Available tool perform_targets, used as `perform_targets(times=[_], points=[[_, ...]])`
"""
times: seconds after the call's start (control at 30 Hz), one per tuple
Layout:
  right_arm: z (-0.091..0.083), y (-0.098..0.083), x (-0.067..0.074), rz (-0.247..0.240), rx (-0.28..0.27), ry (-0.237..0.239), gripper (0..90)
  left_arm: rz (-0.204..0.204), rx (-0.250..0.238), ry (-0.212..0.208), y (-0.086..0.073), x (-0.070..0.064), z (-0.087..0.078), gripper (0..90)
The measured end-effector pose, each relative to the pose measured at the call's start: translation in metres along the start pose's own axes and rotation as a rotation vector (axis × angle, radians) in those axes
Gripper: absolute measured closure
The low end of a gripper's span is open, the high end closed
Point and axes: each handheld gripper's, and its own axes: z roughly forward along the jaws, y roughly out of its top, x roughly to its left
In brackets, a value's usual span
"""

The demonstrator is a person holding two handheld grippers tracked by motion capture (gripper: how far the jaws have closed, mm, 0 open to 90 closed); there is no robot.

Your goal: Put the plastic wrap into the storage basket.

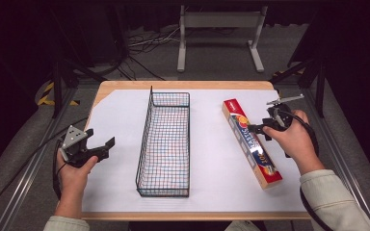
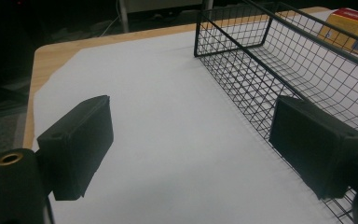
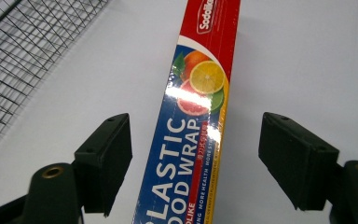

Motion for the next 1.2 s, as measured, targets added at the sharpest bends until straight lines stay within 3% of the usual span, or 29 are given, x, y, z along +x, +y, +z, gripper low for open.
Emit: perform_targets(times=[0.27,0.6,0.83,1.2], points=[[0.014,-0.005,0.002,0.018,0.033,-0.013,20.5,0.008,0.008,-0.01,0.0,-0.001,0.001,13.8],[0.037,-0.012,0.006,0.027,0.138,-0.049,17.9,0.029,0.026,-0.002,-0.001,-0.005,0.005,13.6],[0.048,-0.016,0.014,0.034,0.176,-0.085,19.2,0.033,0.033,-0.004,-0.002,-0.006,0.005,13.4],[0.061,-0.014,0.013,0.047,0.252,-0.128,21.7,0.038,0.044,-0.009,-0.003,-0.007,0.005,13.1]])
